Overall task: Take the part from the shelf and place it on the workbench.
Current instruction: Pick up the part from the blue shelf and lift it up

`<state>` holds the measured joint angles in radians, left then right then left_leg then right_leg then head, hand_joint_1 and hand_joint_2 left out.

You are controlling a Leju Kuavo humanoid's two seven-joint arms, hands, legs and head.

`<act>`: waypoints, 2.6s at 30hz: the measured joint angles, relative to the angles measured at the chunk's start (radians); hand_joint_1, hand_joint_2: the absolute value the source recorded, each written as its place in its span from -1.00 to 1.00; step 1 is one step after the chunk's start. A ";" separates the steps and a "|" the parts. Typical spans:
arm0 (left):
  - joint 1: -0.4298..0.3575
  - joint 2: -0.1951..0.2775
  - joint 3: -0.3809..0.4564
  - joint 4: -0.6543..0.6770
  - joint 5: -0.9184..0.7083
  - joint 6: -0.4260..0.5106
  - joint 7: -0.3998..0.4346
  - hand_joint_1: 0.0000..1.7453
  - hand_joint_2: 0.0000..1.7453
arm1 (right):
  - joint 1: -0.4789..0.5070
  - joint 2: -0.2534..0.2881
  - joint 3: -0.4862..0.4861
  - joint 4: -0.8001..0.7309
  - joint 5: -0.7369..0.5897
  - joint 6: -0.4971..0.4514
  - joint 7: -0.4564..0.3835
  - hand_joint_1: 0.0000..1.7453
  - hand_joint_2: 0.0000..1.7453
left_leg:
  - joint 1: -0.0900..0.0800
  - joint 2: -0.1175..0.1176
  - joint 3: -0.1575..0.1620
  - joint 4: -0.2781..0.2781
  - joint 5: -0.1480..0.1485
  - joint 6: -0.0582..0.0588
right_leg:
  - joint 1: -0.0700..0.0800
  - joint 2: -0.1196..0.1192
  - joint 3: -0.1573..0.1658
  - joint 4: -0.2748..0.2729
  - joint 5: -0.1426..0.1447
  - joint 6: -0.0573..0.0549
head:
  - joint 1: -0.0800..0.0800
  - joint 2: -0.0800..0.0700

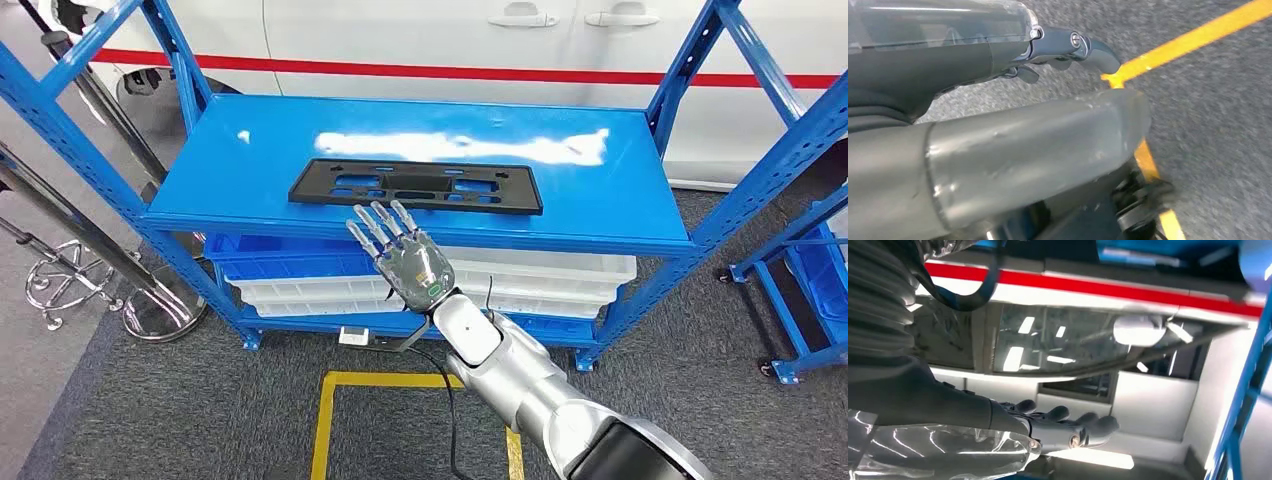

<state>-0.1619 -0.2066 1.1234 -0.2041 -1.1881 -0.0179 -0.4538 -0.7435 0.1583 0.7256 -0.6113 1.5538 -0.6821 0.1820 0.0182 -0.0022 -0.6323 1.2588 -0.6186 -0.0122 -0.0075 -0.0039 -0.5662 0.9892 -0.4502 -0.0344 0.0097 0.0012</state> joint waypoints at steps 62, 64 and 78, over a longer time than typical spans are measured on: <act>0.008 0.002 -0.022 0.000 0.051 0.030 0.017 -1.00 -1.00 | 0.064 -0.050 -0.399 0.031 0.000 -0.001 0.091 -1.00 1.00 | -0.003 -0.003 -0.081 -0.021 0.072 0.008 | 0.007 -0.004 -0.015 0.000 0.017 -0.005 | -0.002 0.000; 0.012 0.002 -0.022 0.000 0.051 0.031 0.017 -1.00 -1.00 | 0.062 -0.054 -0.404 0.031 0.000 -0.001 0.093 -1.00 1.00 | 0.001 -0.003 -0.101 0.032 0.062 0.001 | 0.007 -0.003 -0.016 0.005 0.015 -0.003 | -0.002 0.000; 0.009 0.002 -0.022 0.000 0.051 0.032 0.017 -1.00 -1.00 | 0.054 -0.060 -0.409 0.022 0.000 -0.001 0.092 -1.00 1.00 | 0.007 -0.001 0.042 -0.238 0.167 0.050 | -0.007 0.002 -0.159 0.293 -0.121 0.065 | -0.001 0.000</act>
<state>-0.1526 -0.2047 1.1013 -0.2037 -1.1368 0.0141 -0.4368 -0.6900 0.0981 0.3166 -0.5898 1.5541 -0.6829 0.2742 0.0251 -0.0030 -0.5902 1.0210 -0.4520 0.0382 -0.0143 -0.0018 -0.7248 1.2820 -0.5711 0.0310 0.0090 0.0011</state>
